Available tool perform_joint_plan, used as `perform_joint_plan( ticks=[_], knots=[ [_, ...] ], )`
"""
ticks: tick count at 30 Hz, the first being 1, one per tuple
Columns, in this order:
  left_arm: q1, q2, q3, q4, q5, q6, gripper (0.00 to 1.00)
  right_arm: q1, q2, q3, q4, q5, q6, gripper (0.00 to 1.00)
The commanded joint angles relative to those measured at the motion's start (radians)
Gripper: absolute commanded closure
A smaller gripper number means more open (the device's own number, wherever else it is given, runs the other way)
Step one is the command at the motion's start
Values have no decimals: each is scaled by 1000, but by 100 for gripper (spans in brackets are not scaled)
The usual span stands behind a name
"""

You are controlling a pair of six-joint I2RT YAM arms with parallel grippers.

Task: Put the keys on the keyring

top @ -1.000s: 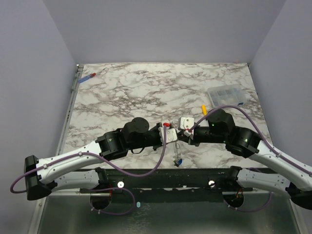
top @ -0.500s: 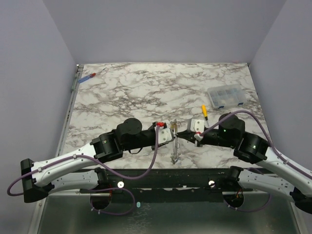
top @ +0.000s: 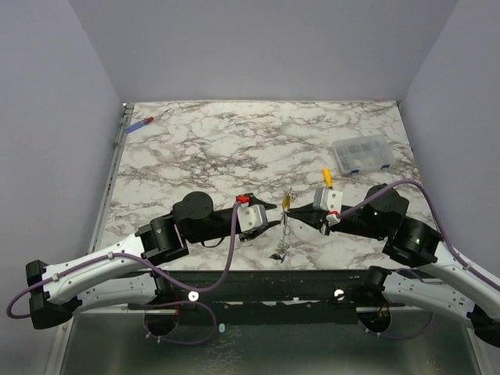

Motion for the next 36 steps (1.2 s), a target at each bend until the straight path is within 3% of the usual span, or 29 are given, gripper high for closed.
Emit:
perform_joint_plan(
  ticks=[1,9,20,30,36],
  knots=[
    [-6,-11,-28,86,48,-29,59,1,-17,7,52,-39,22,99],
    [-5,14,-48,165,66,-41,60,1,-35,17,56,-59,38,99],
    [-6,21,-80,263,79,-51,73,1,-44,21,61,-109,55,99],
    [-5,15,-99,287,88,-59,69,1,-68,12,98,-100,62,99],
    [-5,15,-107,316,103,-67,72,1,-72,9,113,-111,71,99]
  ],
)
